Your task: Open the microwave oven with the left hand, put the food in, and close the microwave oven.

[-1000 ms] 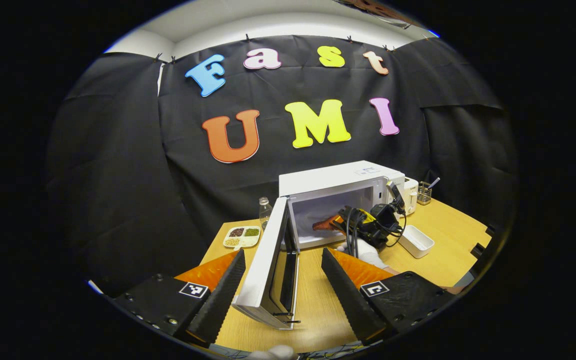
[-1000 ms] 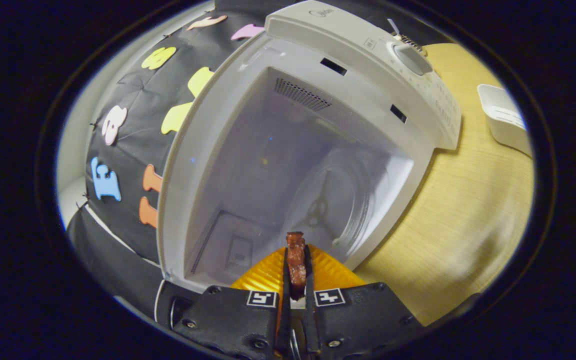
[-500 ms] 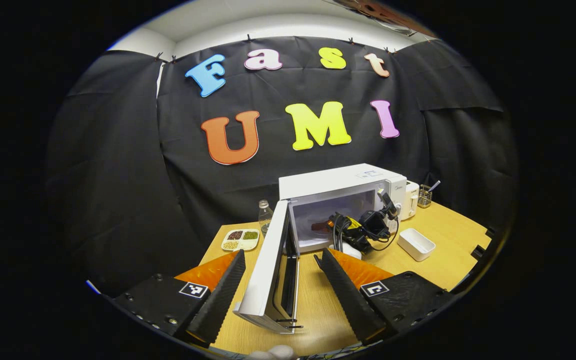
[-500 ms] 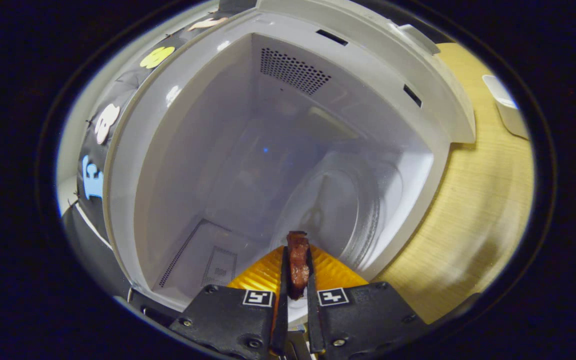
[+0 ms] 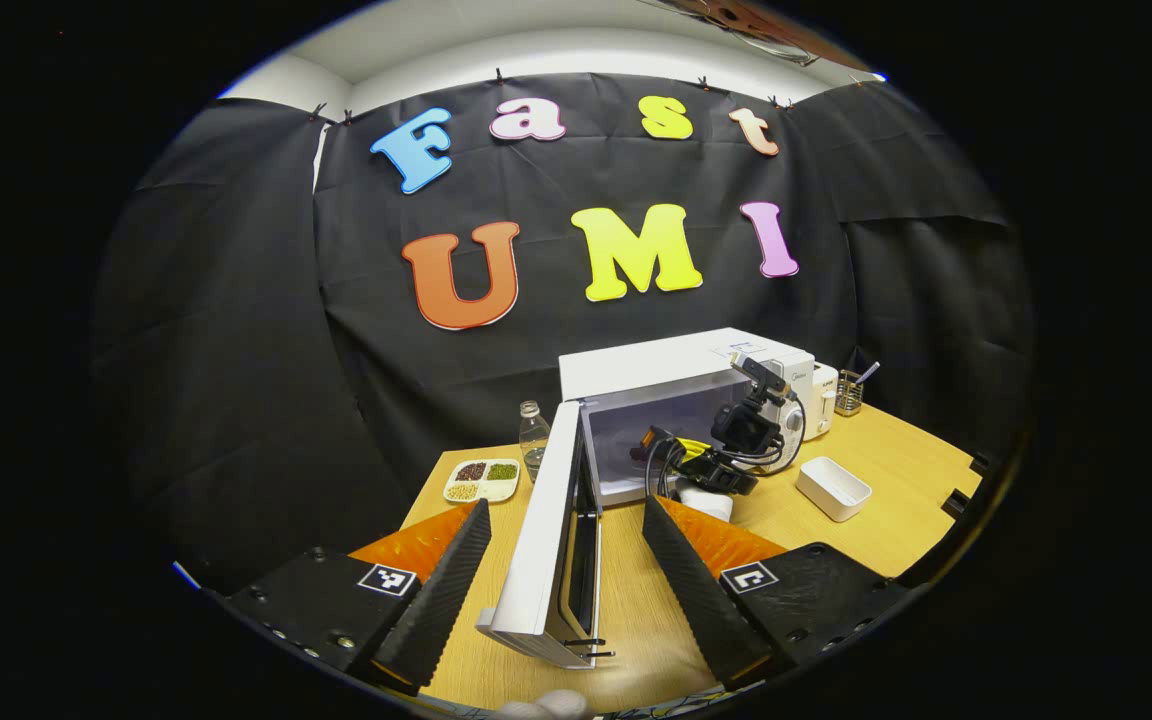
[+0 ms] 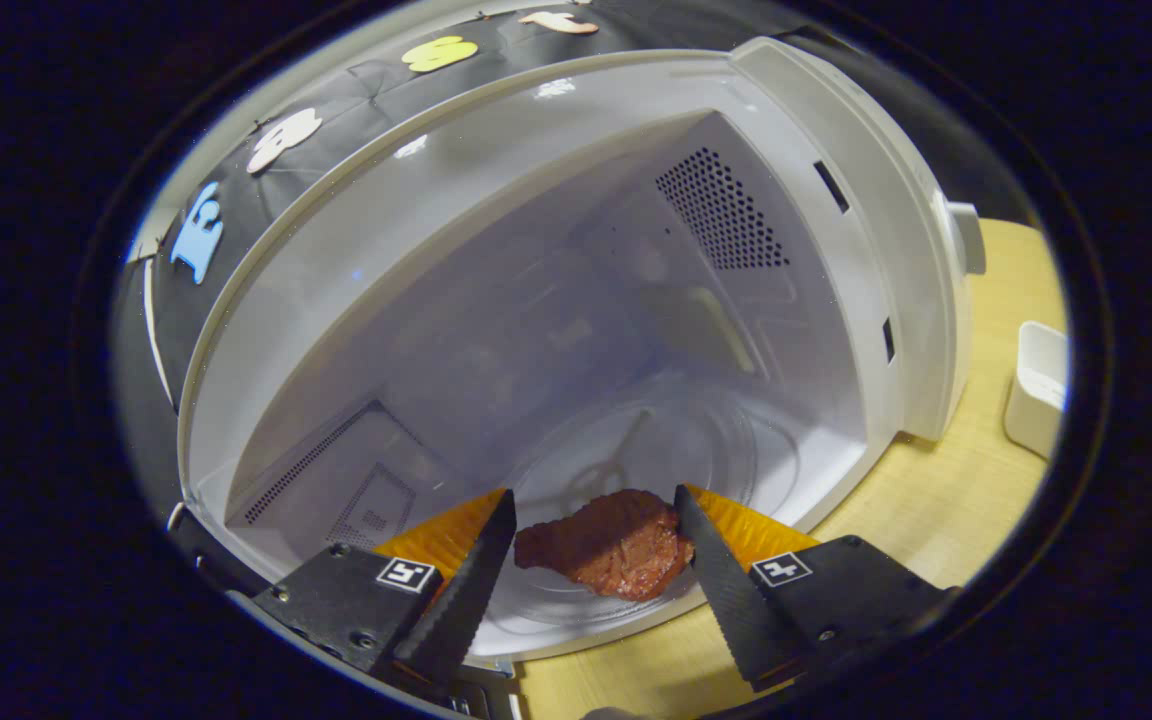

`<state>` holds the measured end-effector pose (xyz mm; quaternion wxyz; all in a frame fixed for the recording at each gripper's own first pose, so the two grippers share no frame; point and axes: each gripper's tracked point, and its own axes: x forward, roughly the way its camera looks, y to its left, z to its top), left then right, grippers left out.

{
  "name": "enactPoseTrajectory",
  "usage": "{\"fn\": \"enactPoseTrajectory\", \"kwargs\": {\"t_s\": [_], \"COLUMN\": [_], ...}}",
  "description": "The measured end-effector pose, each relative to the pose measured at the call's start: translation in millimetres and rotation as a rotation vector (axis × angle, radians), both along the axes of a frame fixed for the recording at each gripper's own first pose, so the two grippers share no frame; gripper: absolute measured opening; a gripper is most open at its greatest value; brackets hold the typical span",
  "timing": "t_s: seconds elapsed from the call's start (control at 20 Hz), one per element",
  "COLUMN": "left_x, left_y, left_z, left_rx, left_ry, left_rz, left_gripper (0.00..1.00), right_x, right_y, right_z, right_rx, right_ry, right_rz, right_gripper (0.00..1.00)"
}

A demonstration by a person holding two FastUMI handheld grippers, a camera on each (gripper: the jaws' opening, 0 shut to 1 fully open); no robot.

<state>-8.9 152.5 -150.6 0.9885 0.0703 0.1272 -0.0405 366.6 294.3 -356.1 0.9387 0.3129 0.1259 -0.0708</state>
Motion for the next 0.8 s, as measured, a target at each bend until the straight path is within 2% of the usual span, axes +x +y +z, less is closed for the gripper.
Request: {"fn": "enactPoseTrajectory", "kwargs": {"t_s": [0.1,0.15,0.45,0.5,0.6,0.65,0.7,0.75,0.8], "left_x": [1.2,2.3,2.3,1.3,-1.0,-3.7,-7.5,-9.8,-12.7], "left_y": [-0.7,0.3,16.7,24.4,41.2,51.0,61.3,75.0,84.7], "left_z": [1.8,3.9,17.7,22.2,26.6,27.0,25.5,24.7,21.0], "left_rx": [-0.005,-0.003,0.008,0.008,0.006,0.015,0.021,0.022,0.015], "left_ry": [-0.007,-0.015,-0.052,-0.067,-0.082,-0.086,-0.094,-0.099,-0.097], "left_rz": [0.0,0.002,0.035,0.05,0.081,0.101,0.119,0.155,0.176], "left_gripper": [0.95,0.95,0.95,0.95,0.95,0.95,0.94,0.95,0.94], "right_x": [-8.1,-11.8,-55.2,-67.5,-95.6,-110.9,-126.7,-140.3,-152.7], "right_y": [-3.9,-7.7,-25.3,-28.5,-39.9,-45.8,-53.5,-62.9,-71.7], "right_z": [-1.9,-0.2,30.7,39.8,53.7,59.5,68.4,79.8,91.2], "right_rx": [-0.026,-0.051,-0.137,-0.162,-0.225,-0.241,-0.269,-0.301,-0.351], "right_ry": [0.011,0.006,0.004,0.006,0.015,0.035,0.041,0.037,0.029], "right_rz": [0.005,0.002,0.061,0.083,0.122,0.14,0.156,0.164,0.172], "right_gripper": [1.0,0.89,0.89,1.0,1.0,0.89,1.0,0.89,1.0]}}
